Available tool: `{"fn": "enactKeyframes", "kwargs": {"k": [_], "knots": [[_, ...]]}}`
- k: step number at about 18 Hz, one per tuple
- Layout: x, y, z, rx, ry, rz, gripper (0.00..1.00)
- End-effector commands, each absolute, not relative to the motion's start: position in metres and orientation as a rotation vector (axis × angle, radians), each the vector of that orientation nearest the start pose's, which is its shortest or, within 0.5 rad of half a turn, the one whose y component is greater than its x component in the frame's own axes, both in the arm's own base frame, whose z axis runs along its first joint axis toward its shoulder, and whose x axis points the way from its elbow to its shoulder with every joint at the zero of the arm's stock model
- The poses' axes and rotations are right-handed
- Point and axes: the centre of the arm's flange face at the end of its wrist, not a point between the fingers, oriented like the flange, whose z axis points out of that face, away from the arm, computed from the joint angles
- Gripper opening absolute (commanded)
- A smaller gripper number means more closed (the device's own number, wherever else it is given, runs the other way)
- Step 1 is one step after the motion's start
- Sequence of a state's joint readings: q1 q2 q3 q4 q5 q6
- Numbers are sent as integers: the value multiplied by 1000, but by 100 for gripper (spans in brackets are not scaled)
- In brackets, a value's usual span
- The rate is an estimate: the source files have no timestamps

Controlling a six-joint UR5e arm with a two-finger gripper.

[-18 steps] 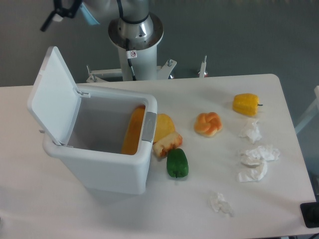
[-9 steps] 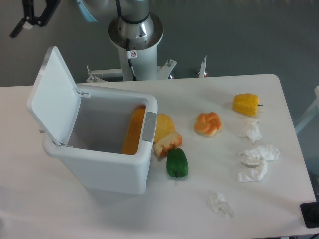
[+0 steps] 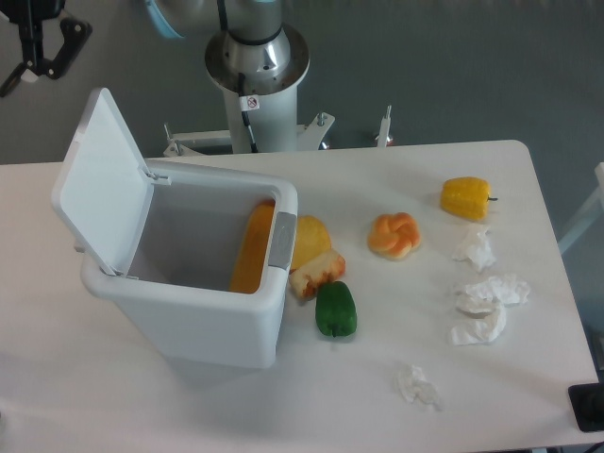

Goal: Close the trash can
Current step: 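Lower the open gripper toward the raised lid's top edge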

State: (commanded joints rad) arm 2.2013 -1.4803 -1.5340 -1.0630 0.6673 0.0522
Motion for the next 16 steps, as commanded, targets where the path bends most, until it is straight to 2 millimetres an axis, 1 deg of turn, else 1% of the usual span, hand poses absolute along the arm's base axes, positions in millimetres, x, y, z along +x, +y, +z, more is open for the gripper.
{"fn": "enactKeyframes", "kwargs": {"k": [1,3,5,16], "knots": [[-104,503,644,-2169,-286,-750,100],[-107,509,636,-2180,-292,-762,100],[-106,514,631,-2188,-283,-768,100],[-108,521,622,-2200,-289,-780,100]]}}
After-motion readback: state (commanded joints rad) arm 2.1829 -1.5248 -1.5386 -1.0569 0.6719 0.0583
